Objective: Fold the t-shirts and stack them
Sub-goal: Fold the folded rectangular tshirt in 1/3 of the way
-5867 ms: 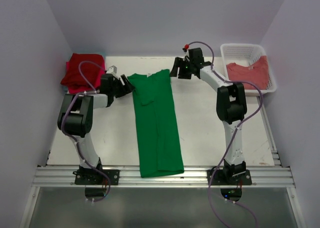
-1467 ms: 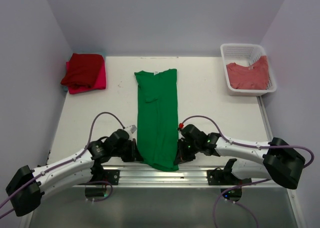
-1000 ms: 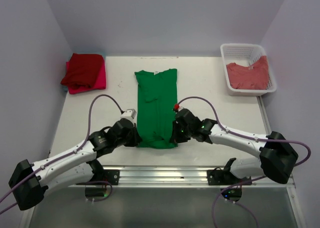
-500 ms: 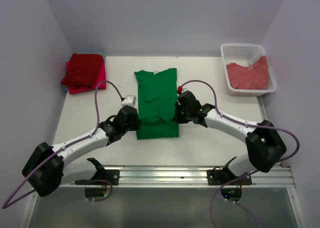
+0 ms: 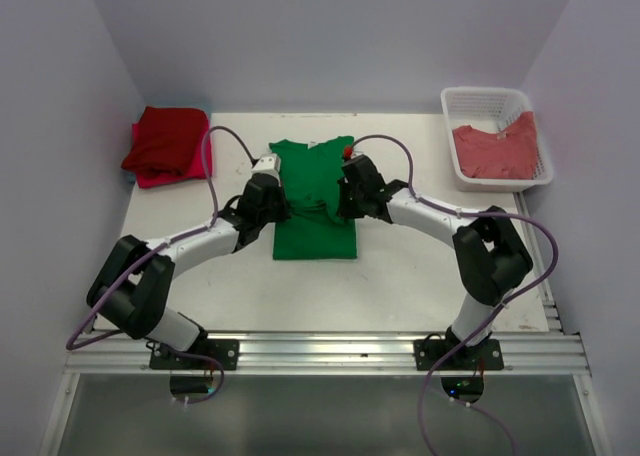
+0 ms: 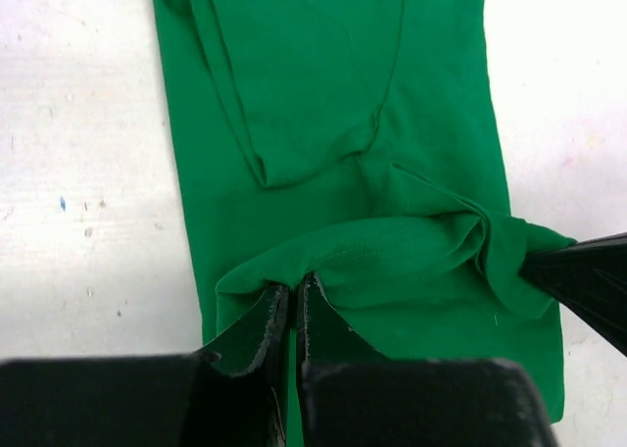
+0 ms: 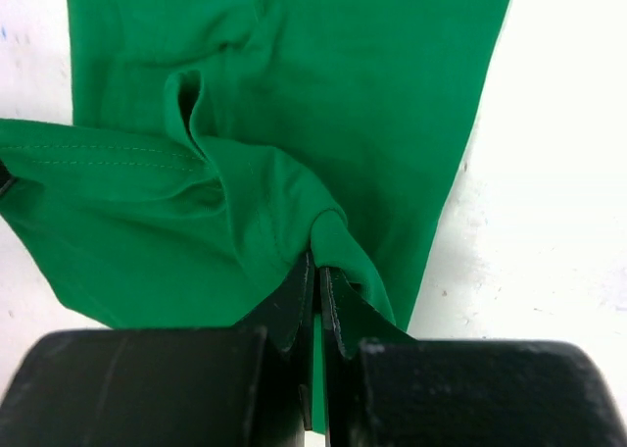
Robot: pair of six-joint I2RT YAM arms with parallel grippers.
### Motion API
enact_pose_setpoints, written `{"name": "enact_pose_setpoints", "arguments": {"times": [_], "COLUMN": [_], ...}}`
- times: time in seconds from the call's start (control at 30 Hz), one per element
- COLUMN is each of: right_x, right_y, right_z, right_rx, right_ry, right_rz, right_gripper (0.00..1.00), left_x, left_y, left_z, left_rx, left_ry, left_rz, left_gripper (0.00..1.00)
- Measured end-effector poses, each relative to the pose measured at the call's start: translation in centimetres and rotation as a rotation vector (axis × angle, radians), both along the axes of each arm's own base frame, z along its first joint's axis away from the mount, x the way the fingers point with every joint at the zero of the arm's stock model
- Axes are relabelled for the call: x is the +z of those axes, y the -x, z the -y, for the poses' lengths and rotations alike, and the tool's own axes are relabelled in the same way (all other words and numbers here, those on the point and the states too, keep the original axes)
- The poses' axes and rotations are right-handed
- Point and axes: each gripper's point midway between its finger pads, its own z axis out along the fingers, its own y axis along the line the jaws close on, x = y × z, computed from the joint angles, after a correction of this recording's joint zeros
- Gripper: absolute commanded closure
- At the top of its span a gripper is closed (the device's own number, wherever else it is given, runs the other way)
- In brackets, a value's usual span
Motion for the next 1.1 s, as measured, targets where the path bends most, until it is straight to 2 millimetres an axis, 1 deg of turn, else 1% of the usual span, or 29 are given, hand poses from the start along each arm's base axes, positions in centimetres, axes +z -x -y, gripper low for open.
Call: {"name": "enact_pose_setpoints", "arguments": {"times": [0.07,0.17,0.5,0.53,0.57,0.6,0.63,0.67,0.7,0.73,0.77,0.8,0.83,0.87,0.9,0.97,1.0,1.07,1.1], "right_x": [0.7,1.1,0.3,0.3,0.2,0.1,0.0,0.0,0.1,0.3,0.6,1.1,1.6,2.2,2.6,3.3,3.6,3.8,4.0], "right_y": [-0.6,-1.2,-1.8,-1.9,-2.1,-2.5,-3.1,-4.2,-5.2,-7.0,-8.4,-9.9,-11.1,-12.1,-12.4,-12.8,-12.6,-11.6,-11.1], "right_z": [-0.1,-0.1,0.9,1.0,1.2,1.7,2.0,2.5,3.0,3.7,4.1,4.6,5.1,5.7,6.0,6.3,6.2,6.2,6.2], "right_rx": [-0.011,-0.020,-0.050,-0.060,-0.074,-0.102,-0.138,-0.174,-0.204,-0.255,-0.285,-0.316,-0.344,-0.370,-0.384,-0.395,-0.391,-0.378,-0.368], "right_ry": [0.000,0.000,0.025,0.024,0.024,0.025,0.019,0.018,0.016,0.011,0.007,0.000,-0.006,-0.017,-0.021,-0.034,-0.045,-0.053,-0.058], "right_rz": [0.022,0.038,0.030,0.029,0.027,0.026,0.021,0.022,0.030,0.038,0.053,0.072,0.093,0.115,0.131,0.161,0.175,0.185,0.188], "right_gripper": [1.00,1.00,1.00,1.00,0.88,0.58,0.44,0.33,0.24,0.12,0.11,0.09,0.08,0.08,0.07,0.07,0.08,0.12,0.18], "left_x": [0.5,0.8,-0.3,-0.5,-0.7,-0.9,-0.9,-0.8,-0.5,0.2,1.2,3.0,3.8,5.3,6.8,9.4,10.5,12.5,13.0], "left_y": [-0.9,-1.4,-1.6,-1.7,-1.9,-2.1,-2.6,-3.3,-4.4,-5.6,-7.0,-8.7,-9.5,-10.5,-11.2,-11.3,-10.9,-9.9,-9.4], "left_z": [0.1,0.0,-0.1,-0.1,-0.2,-0.2,-0.4,-0.5,-0.9,-1.4,-2.1,-2.6,-3.5,-4.2,-4.7,-5.2,-5.2,-4.9,-4.7], "left_rx": [-0.001,-0.005,-0.014,-0.015,-0.015,-0.016,-0.013,-0.010,0.008,0.027,0.051,0.071,0.095,0.113,0.126,0.132,0.128,0.100,0.086], "left_ry": [0.009,0.018,0.023,0.024,0.022,0.018,0.017,0.022,0.034,0.049,0.062,0.083,0.090,0.104,0.117,0.139,0.150,0.181,0.192], "left_rz": [0.012,0.019,-0.011,-0.013,-0.014,-0.013,-0.012,-0.004,0.008,0.023,0.048,0.090,0.111,0.150,0.188,0.246,0.267,0.317,0.331], "left_gripper": [1.00,1.00,1.00,0.96,0.61,0.36,0.06,0.00,0.00,0.00,0.00,0.00,0.00,0.00,0.00,0.00,0.00,0.00,0.00]}}
